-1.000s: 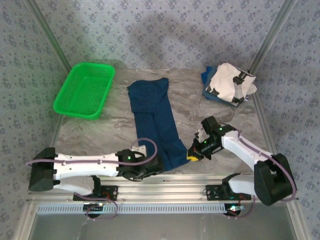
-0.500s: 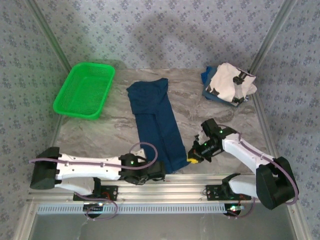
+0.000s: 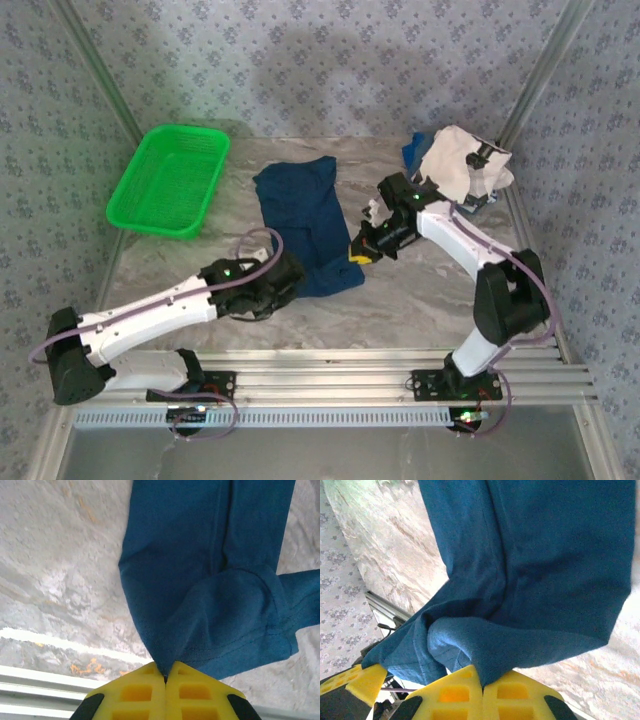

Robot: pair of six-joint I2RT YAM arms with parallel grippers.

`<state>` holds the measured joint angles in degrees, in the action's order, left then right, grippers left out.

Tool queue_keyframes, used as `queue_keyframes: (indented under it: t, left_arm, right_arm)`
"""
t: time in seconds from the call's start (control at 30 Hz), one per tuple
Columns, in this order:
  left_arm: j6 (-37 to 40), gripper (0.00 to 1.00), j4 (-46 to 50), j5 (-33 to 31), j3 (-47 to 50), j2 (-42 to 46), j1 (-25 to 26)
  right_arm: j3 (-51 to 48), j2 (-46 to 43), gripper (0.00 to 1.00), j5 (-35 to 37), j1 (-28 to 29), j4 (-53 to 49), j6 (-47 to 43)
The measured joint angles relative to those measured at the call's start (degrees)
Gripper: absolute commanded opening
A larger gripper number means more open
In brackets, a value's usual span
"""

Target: Fold and stack the t-shirts

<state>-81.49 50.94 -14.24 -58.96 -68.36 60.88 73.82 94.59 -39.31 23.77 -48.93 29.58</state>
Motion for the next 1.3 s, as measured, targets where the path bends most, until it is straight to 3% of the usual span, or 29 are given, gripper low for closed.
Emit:
queue_keyframes:
  t: [0.33, 0.63, 0.87, 1.3]
  left_arm:
    - [17.27, 0.03, -0.11, 8.24, -7.10, -6.21, -17.46]
    - [29.44, 0.02, -1.44, 14.29, -16.24, -17.55, -27.36]
    - [35.58, 0.02, -1.44, 16.41, -21.97, -23.63, -31.19]
    - [39.41, 0.02, -3.54, 18.08, -22.97, -29.46, -34.38]
  right_arm:
    - [22.60, 17.42, 0.00, -0.17, -2.89, -7.21, -5.16]
    - [41.31, 30.73, 0.00, -0.20, -5.33, -13.31, -7.41]
    - [46.05, 35.28, 0.00, -0.20, -6.05, -13.66, -5.86]
    - [51.76, 41.11, 0.04, -0.61, -6.64, -11.96, -4.24]
